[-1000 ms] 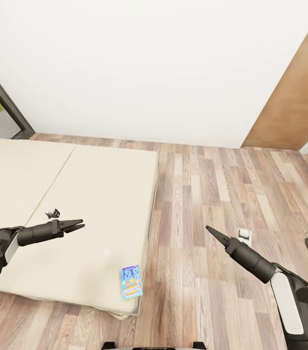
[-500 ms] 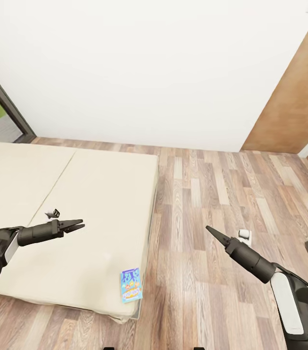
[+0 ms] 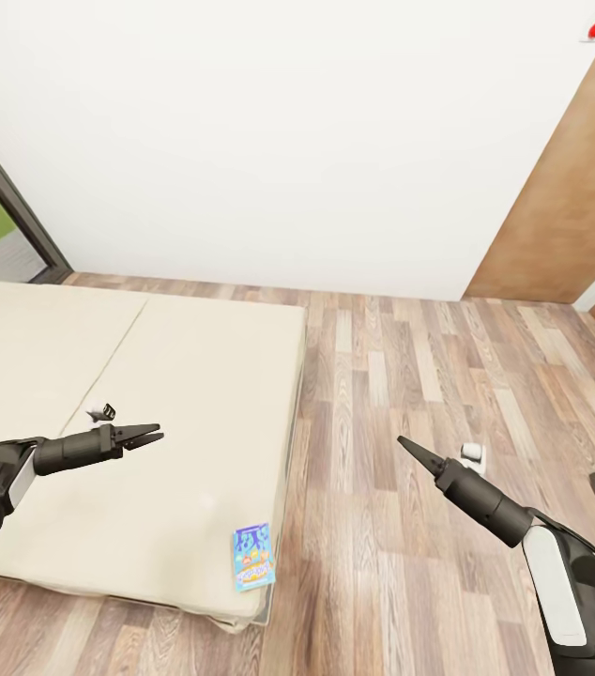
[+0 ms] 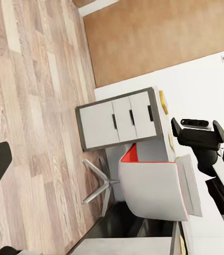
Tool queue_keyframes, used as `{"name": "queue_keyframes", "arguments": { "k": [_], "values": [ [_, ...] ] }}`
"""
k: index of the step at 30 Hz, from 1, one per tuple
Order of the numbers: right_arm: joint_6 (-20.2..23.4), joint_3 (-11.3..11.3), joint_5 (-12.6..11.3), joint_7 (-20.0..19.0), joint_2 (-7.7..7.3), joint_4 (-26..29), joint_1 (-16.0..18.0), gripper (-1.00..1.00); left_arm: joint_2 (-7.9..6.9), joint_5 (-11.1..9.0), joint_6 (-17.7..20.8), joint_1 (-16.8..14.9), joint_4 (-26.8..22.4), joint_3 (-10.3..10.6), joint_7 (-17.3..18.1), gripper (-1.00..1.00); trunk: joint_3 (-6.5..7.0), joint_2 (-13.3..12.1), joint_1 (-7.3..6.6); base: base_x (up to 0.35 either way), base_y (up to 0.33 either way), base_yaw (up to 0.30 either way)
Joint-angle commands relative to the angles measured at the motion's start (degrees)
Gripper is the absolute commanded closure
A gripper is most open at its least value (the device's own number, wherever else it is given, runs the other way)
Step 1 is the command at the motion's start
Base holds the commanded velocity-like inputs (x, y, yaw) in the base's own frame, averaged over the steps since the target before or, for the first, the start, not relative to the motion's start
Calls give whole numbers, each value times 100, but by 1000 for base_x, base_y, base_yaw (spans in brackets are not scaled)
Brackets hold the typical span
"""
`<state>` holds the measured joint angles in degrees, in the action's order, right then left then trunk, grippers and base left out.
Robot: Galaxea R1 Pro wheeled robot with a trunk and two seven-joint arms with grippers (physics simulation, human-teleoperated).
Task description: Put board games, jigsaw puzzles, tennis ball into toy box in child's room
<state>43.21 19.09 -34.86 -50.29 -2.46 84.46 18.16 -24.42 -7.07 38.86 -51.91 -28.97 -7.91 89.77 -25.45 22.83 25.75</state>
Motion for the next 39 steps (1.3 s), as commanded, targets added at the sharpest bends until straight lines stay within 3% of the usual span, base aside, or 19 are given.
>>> {"name": "queue_keyframes", "arguments": {
  "k": [1,39],
  "values": [
    [32,5,-15,-7,0,1,4,-100,-1,4,61,-3,0,0,23,-100,1,9,3,0,0,0],
    [32,7,-12,-7,-8,1,4,-100,8,4,61,-3,-1,0,23,-100,360,9,3,0,0,0]
  ]
}}
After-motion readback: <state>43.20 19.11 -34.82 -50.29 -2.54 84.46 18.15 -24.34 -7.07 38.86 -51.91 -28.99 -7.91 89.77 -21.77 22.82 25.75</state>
